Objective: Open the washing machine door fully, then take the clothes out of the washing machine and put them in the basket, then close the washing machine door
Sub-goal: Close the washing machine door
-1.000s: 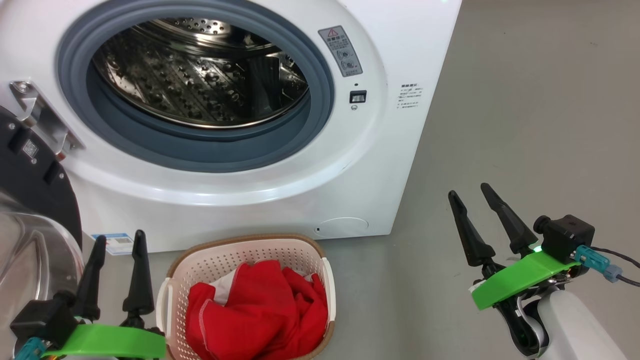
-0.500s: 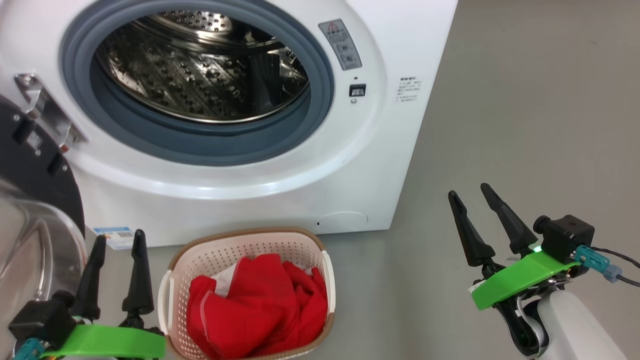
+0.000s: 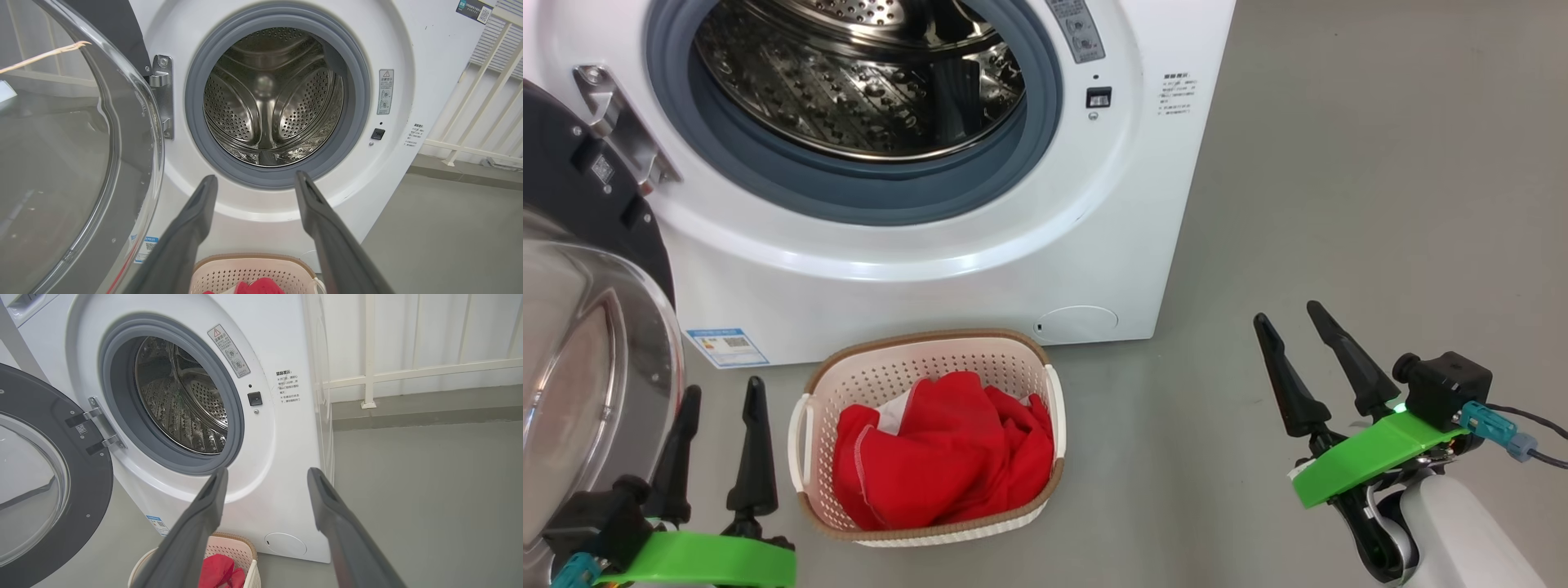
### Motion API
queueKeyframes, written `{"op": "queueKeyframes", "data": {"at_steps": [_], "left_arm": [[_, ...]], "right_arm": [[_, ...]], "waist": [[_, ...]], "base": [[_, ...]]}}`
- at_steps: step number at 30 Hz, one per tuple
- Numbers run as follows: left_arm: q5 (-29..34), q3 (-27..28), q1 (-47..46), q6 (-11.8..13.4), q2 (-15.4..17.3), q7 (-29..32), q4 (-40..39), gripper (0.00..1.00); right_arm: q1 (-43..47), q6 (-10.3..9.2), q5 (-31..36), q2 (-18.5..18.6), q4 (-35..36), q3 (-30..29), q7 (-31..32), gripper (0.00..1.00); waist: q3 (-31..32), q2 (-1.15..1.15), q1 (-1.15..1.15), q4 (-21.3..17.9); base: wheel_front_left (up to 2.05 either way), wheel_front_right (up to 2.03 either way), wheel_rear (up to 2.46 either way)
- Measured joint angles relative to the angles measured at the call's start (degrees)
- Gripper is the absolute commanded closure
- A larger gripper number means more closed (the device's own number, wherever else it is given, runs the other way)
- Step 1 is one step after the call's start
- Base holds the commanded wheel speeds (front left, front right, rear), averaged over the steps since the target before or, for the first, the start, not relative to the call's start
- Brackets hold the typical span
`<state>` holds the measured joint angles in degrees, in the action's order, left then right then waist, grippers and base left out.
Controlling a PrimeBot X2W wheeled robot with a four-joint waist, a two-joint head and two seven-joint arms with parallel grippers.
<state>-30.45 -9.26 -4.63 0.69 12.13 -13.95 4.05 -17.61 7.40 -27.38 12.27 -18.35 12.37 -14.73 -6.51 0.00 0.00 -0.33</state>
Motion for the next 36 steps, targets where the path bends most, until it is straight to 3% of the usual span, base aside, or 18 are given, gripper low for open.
{"op": "queueKeyframes", "data": {"at_steps": [36], "left_arm": [[-0.18,-1.18,0.00,0.14,0.64,0.00,0.02,0.00]], "right_arm": [[0.03,0.00,-0.01,-0.05,-0.27,-0.15,0.00,0.00]], "waist": [[0.13,0.00,0.00,1.28]], "base": [[0.00,0.00,0.00]]}}
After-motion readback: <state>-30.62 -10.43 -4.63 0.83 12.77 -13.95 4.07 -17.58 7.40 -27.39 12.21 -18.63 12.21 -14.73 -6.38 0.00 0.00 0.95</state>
